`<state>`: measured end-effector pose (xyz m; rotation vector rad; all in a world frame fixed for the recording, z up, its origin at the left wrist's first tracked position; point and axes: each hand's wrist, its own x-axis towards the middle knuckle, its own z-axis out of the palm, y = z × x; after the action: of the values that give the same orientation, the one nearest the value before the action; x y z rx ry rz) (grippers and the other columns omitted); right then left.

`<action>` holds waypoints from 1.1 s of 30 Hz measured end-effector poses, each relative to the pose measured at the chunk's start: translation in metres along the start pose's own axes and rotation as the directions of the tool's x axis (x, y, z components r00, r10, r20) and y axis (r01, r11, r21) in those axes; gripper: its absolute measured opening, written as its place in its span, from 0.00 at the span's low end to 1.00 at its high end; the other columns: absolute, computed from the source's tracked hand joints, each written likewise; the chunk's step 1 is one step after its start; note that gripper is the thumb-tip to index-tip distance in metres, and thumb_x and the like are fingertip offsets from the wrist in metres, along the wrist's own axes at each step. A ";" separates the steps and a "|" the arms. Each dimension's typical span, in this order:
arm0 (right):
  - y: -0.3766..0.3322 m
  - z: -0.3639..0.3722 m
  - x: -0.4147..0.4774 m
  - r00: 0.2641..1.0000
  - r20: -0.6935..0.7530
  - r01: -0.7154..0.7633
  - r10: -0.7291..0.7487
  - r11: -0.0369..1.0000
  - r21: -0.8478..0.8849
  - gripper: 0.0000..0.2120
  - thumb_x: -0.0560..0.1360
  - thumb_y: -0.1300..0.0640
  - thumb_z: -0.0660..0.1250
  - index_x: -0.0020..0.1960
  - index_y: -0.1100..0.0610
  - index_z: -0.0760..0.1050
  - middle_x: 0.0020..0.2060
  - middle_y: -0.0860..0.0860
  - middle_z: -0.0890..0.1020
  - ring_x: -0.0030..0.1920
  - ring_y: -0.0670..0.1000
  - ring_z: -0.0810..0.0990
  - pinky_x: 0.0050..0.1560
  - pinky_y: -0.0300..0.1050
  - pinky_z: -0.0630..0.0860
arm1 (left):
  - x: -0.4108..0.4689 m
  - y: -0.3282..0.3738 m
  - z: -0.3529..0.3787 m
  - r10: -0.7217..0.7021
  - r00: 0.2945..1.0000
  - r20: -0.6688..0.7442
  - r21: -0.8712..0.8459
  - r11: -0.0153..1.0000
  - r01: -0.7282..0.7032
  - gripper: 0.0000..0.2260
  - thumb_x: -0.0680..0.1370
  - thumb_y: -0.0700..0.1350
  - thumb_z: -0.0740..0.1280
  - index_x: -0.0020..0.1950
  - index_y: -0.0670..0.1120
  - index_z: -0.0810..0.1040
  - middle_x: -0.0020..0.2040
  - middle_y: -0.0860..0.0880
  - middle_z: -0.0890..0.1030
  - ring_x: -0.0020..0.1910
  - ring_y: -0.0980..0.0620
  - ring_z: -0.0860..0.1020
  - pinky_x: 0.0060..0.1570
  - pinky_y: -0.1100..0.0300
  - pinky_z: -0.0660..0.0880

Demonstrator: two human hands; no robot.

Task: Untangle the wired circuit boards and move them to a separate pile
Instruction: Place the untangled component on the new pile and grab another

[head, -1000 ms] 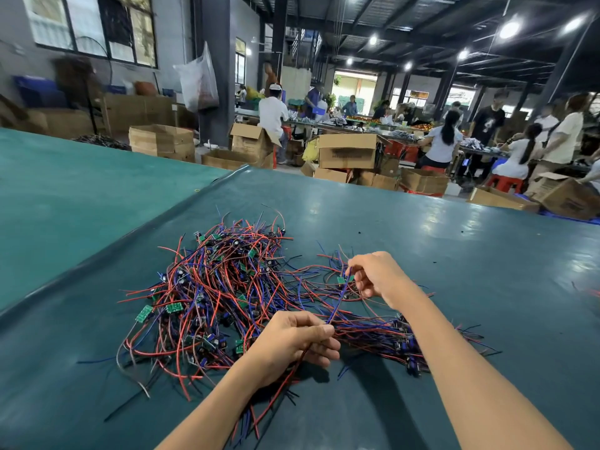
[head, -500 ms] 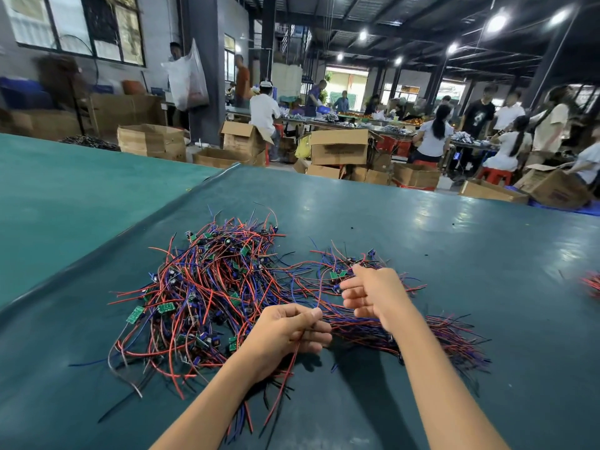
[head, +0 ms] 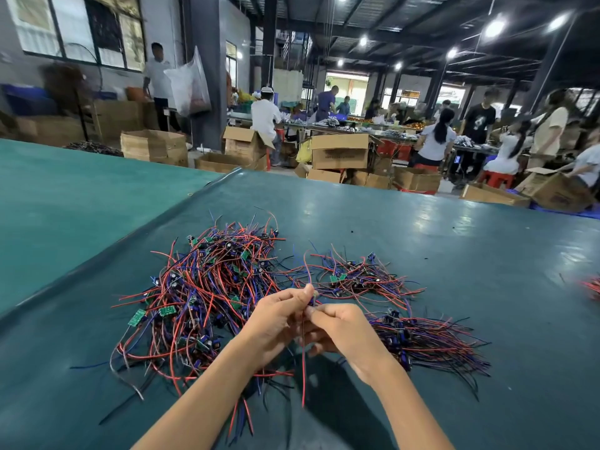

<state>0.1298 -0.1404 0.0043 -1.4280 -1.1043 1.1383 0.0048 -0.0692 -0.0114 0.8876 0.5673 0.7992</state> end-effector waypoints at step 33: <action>0.008 0.032 -0.053 0.995 -0.059 -0.064 0.076 0.983 0.173 0.14 0.82 0.60 0.64 0.44 0.67 0.81 0.32 0.59 0.82 0.30 0.56 0.80 0.29 0.48 0.80 | 0.042 0.046 -0.023 0.110 0.945 -0.308 0.294 0.956 -0.015 0.10 0.76 0.45 0.76 0.42 0.39 0.82 0.35 0.42 0.84 0.32 0.52 0.83 0.28 0.65 0.77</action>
<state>0.0910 -0.1888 -0.0007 -1.3690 -0.8944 1.1974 -0.0042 -0.0070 0.0105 1.0536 0.9654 0.9433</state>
